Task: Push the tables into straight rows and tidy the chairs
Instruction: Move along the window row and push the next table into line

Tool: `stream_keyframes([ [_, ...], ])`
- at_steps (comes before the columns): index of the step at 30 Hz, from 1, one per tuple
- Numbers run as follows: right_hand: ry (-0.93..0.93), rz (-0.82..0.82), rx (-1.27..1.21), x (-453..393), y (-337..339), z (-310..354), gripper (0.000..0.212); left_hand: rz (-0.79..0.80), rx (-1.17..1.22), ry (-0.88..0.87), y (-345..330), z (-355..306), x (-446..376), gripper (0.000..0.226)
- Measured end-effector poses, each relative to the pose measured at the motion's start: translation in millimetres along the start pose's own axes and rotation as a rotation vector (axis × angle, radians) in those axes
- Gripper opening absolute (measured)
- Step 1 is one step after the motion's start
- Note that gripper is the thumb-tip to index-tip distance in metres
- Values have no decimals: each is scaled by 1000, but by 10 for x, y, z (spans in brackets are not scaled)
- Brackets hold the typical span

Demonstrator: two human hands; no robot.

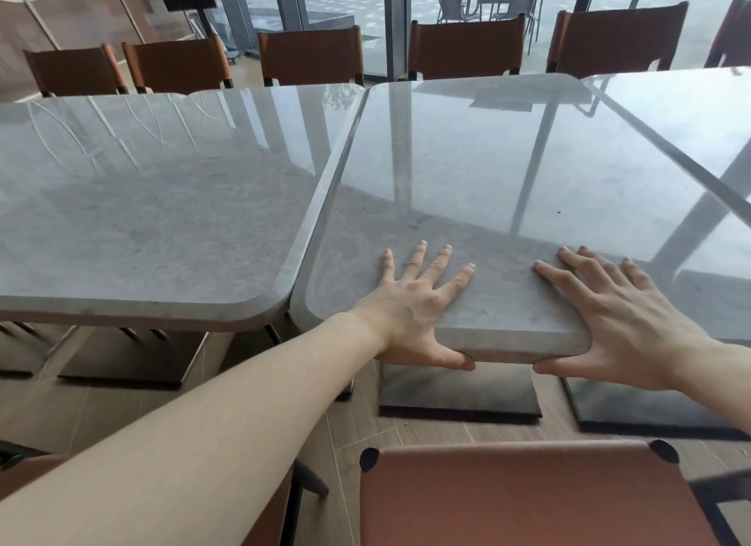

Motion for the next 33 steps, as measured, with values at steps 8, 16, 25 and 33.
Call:
stream_keyframes([
  [8, -2, 18, 15, -93, 3, -5, 130, -3, 19, -5, 22, 73, -65, 121],
  [16, 1, -11, 8, -197, -16, -27, 131, -15, 35, 10, 22, 140, -136, 121],
  [25, 6, -44, 10, -207, -18, -27, 132, -47, 61, 20, 19, 160, -146, 121],
  [33, -5, -42, -18, -180, -3, 5, 133, -63, 58, 48, 38, 154, -125, 121],
])
Point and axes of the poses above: each hand's wrist, its own x-axis away from the middle knuckle, its own y-axis out of the back of the hand, z = x × y, the point moved 5 cm from there along -x, towards the middle knuckle, and after that the axes turned 9 degrees about -y, right-handed, at the moved point
